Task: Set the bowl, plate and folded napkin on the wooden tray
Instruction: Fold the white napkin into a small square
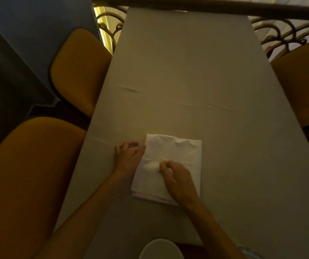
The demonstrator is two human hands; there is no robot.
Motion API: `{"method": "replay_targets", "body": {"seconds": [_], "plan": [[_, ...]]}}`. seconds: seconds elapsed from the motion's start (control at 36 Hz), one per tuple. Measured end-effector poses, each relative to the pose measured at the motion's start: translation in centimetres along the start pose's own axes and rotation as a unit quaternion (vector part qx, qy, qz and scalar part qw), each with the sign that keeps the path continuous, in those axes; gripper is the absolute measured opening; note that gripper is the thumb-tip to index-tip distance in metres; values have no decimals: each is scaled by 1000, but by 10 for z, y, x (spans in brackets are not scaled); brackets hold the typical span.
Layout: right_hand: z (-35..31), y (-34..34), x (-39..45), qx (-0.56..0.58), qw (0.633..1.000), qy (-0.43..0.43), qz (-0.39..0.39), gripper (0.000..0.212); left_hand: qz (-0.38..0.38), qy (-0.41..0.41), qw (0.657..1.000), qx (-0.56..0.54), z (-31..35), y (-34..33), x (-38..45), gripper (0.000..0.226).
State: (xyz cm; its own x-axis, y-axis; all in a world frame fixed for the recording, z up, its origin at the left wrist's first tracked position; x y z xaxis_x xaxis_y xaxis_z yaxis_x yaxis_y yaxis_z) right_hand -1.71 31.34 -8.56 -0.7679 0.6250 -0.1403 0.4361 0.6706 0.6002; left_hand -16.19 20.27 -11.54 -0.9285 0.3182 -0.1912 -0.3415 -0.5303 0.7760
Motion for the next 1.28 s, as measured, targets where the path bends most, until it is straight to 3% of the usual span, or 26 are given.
{"method": "replay_targets", "body": {"seconds": [0.08, 0.17, 0.28, 0.36, 0.56, 0.67, 0.81, 0.97, 1.14, 1.28], "plan": [[22, 39, 11, -89, 989, -4, 114, 11, -16, -5, 995, 96, 11, -8, 15, 40], [45, 66, 19, -143, 970, -74, 180, 28, -13, 4, 991, 130, 23, -14, 24, 46], [69, 73, 24, -113, 967, -202, 102, 47, 10, 12, 993, 117, 39, -11, 35, 47], [73, 70, 24, -153, 970, -185, 51, 35, 33, 28, 996, 80, 46, -8, 39, 36], [71, 81, 28, -149, 972, -173, 57, 25, 44, -11, 997, 58, 47, -8, 32, 15], [74, 96, 32, -178, 966, -177, 68, 23, 4, -18, 998, 53, 46, -17, 26, 18], [83, 104, 34, -182, 963, -184, 70, 22, 52, -39, 998, 1, 47, -21, 12, 31], [101, 99, 34, -159, 966, -200, 38, 31, 26, -95, 995, 7, 28, -36, -29, 48], [100, 101, 41, -63, 978, -192, 51, 26, 44, -39, 993, -105, 28, -30, -29, 77], [98, 99, 43, 24, 973, -219, 68, 25, 24, 8, 987, -156, 30, -27, -26, 68]]}}
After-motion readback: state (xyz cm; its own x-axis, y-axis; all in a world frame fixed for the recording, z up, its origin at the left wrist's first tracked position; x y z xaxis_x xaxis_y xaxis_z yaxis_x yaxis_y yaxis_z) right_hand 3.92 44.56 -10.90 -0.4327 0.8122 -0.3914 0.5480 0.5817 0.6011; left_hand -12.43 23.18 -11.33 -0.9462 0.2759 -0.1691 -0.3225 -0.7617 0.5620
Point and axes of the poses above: each hand's wrist, its own x-axis towards the middle knuckle, its own y-axis out of the back of the hand, z = x × y, the point moved 4 cm from there along x, towards the middle knuckle, and after that the axes turned 11 degrees about z, right-handed, at the moved point
